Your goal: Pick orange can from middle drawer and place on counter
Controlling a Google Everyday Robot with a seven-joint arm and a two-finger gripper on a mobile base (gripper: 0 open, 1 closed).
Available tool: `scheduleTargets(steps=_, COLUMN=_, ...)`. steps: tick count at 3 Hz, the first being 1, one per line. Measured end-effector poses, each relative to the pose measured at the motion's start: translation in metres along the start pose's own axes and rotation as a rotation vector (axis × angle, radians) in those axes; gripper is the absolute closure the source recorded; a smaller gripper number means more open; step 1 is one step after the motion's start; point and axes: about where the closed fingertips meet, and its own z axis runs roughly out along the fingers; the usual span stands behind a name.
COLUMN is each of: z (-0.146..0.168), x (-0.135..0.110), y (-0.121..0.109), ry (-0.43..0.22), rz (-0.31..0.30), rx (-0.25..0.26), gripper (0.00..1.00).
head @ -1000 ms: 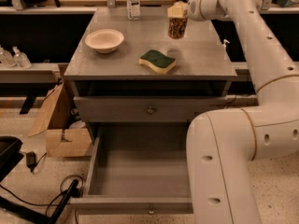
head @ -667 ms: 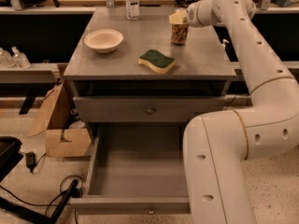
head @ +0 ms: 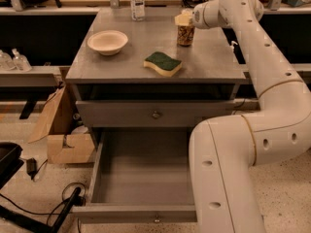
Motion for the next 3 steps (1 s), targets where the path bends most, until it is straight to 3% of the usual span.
scheduleTargets(steps=2, z=0.0008, x=0.0005, y=0.0005, ry=0.001, rz=0.000, rx=-0.001, gripper=0.08)
scheduleTargets(steps=3, z=0.0025, x=0.0016, y=0.0014, ry=0.003, rz=0.000, rx=-0.002, gripper=0.00)
